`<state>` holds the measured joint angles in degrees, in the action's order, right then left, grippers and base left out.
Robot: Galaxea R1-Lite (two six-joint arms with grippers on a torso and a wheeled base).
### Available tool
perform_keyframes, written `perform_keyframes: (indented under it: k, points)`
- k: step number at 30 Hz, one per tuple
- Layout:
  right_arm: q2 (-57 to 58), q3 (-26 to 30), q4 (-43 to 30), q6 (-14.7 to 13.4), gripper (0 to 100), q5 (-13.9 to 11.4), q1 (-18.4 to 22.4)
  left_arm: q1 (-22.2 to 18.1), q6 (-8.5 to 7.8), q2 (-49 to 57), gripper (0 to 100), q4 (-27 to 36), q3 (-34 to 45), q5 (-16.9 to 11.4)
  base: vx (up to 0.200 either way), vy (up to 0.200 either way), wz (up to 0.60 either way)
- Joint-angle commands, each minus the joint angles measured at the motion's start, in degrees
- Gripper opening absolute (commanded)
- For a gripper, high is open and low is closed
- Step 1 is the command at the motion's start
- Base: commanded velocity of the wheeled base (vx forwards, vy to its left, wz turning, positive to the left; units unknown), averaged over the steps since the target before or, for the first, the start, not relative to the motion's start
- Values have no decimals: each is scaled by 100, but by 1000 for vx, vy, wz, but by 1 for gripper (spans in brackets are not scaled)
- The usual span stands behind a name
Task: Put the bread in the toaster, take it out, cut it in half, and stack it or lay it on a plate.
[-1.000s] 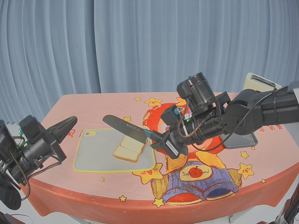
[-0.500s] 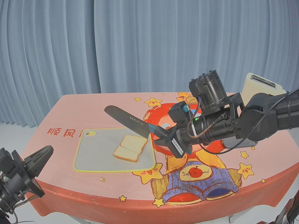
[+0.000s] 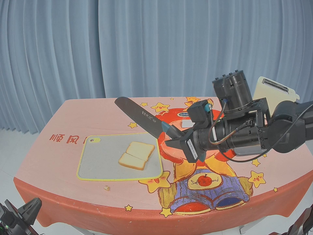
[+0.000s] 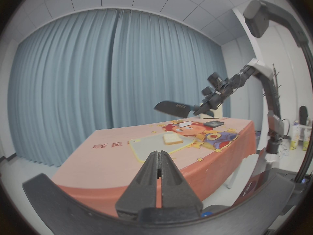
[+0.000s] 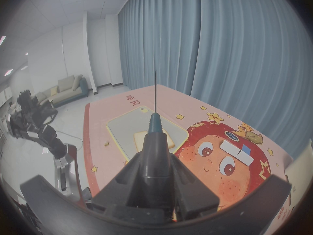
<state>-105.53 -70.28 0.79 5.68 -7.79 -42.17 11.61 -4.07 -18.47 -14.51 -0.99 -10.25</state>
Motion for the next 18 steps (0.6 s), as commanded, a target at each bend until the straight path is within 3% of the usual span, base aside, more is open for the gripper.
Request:
perform_keyframes:
  k: [1,2,3,7,10,13,18]
  points:
    - [595,313,228,-480,0,32,-64,-18,-226,1223,0,1187,99,1052,0,0,0]
    - [595,313,228,-480,0,32,-64,-18,-226,1223,0,1187,99,1052,0,0,0]
    - [701,357,220,-621,0,32,-64,-18,20,1223,0,1161,99,1210,0,0,0]
    - [850,489,228,-823,0,32,-55,-36,346,1223,0,1240,99,1201,0,0,0]
    - [965,682,237,-858,0,58,-55,-88,398,1205,0,1521,90,1227,0,0,0]
    - [1246,1086,404,-928,0,67,-64,-449,372,1179,0,1495,90,1210,0,0,0]
    - [1360,1464,1098,-937,0,93,-81,-572,390,1258,0,1459,99,1201,0,0,0]
